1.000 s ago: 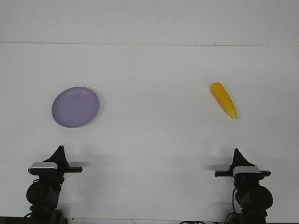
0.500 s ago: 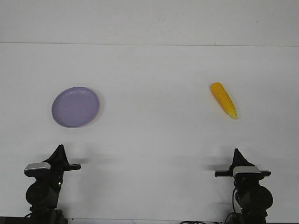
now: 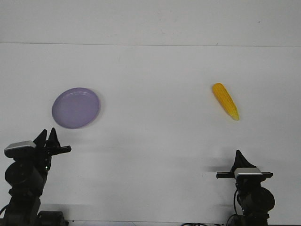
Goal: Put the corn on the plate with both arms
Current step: 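Reach the left gripper to the lavender plate's near rim and grip it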
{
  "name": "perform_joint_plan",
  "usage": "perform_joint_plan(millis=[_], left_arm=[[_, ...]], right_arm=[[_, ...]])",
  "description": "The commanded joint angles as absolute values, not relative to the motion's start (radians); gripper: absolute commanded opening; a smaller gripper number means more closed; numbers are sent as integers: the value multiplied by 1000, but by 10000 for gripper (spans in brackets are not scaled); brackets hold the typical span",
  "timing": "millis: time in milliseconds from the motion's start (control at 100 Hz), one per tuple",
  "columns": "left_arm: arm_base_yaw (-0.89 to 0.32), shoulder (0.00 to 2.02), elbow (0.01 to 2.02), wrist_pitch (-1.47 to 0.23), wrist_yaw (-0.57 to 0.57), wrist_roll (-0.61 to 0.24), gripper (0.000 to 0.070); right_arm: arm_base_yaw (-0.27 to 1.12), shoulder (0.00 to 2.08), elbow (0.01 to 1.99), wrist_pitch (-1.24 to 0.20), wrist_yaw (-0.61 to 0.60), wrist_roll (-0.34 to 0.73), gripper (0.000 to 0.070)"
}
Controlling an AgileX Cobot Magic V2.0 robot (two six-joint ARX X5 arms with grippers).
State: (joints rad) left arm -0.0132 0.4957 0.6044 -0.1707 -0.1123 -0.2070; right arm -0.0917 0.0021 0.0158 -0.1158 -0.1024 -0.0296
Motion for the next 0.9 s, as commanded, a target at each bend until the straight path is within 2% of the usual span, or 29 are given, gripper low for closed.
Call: perform_joint_plan(millis=[0,150,280,410,490,540,890], left_arm=[[-10,554,654,-181,-128,-183,559],[17,704,722,-210,-131,-165,541],[93,859,772,-224,-119,-165,541],[203,1040,834,-244,-15,-166,536],[254,1153,876,-245,47,-161,492],[275,1222,904,-244,72,-157,490],[308,1583,1069,-234,107,-139,490]], right_arm=[[-91,1,12,-105,-104,-34,5],[-91,1,12,-105,-104,-34,5],[-91,1,12,-105,-104,-34,5],[-91,1,12,-105,-104,-34,5],[-91,1,12,-105,-104,-34,5],[-91,1,12,-105,-104,-34,5],[-91,1,12,-105,-104,-34,5]])
